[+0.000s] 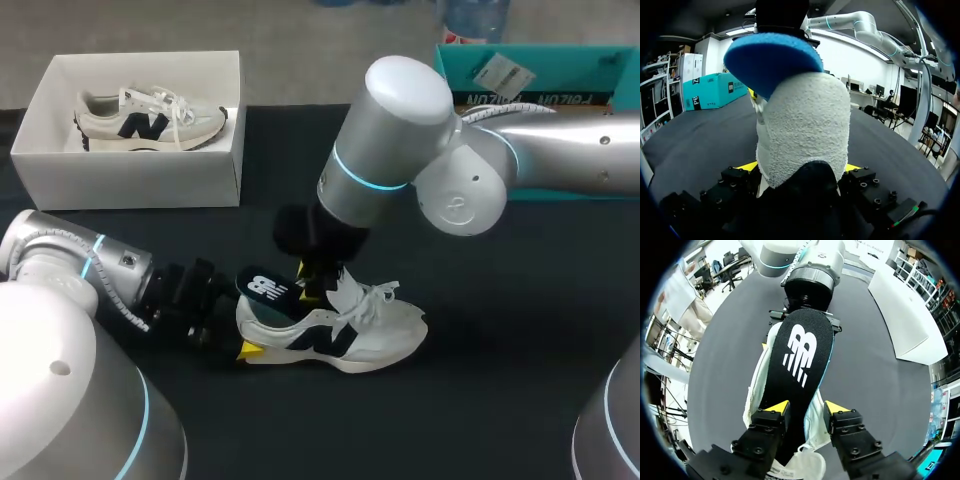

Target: Take the shoe out of the shoebox, open the shoe tongue, remove and reinsert the insole, then place the shoe into the shoebox

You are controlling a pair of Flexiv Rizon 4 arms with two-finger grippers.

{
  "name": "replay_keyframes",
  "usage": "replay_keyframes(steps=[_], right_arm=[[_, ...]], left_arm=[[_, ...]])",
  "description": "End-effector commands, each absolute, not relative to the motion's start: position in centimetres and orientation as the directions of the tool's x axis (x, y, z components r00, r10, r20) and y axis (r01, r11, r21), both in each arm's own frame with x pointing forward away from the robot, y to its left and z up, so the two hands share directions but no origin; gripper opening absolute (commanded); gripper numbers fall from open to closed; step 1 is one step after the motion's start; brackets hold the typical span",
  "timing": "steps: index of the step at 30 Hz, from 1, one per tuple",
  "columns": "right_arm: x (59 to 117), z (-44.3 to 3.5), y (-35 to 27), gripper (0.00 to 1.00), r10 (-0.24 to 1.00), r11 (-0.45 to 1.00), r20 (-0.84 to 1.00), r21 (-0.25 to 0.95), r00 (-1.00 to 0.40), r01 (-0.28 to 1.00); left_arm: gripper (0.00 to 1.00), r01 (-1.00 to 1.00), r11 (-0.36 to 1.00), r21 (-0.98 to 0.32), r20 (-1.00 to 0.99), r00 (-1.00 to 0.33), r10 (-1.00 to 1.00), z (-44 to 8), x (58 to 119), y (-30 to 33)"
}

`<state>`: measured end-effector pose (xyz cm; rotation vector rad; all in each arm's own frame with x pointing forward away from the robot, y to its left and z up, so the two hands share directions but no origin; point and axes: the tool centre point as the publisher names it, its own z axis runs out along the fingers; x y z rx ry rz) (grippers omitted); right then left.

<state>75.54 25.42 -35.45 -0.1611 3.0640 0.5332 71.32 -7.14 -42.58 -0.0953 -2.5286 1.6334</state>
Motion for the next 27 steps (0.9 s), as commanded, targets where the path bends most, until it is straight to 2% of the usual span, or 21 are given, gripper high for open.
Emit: replay_keyframes(steps=[1,5,9,11,21,27], right_arm=[[75.6,-36.1,26.0,0.44,-0.119,0.928,-0.033,0.350,-0.992,-0.123],[75.2,-36.3,26.2,0.37,-0.138,0.926,-0.015,0.354,-0.990,-0.135],[74.8,-36.3,26.0,0.20,-0.142,0.921,-0.009,0.366,-0.990,-0.135],[74.6,-36.3,26.0,0.00,-0.146,0.920,-0.005,0.367,-0.989,-0.138],[74.6,-34.3,26.1,0.00,-0.175,0.913,-0.030,0.369,-0.984,-0.174],[75.5,-32.7,26.7,0.00,-0.192,0.884,-0.086,0.418,-0.978,-0.210]], left_arm=[[0.00,-0.017,0.414,-0.910,0.074,-0.990,0.123,-42.7,71.3,-7.2],[0.00,-0.017,0.414,-0.910,0.074,-0.990,0.123,-42.7,71.3,-7.2],[0.00,-0.017,0.414,-0.910,0.074,-0.990,0.123,-42.7,71.3,-7.2],[0.00,-0.017,0.414,-0.910,0.074,-0.990,0.123,-42.7,71.3,-7.2],[0.00,-0.017,0.414,-0.910,0.074,-0.990,0.123,-42.7,71.3,-7.2],[0.00,-0.017,0.414,-0.910,0.074,-0.990,0.123,-42.7,71.3,-7.2]])
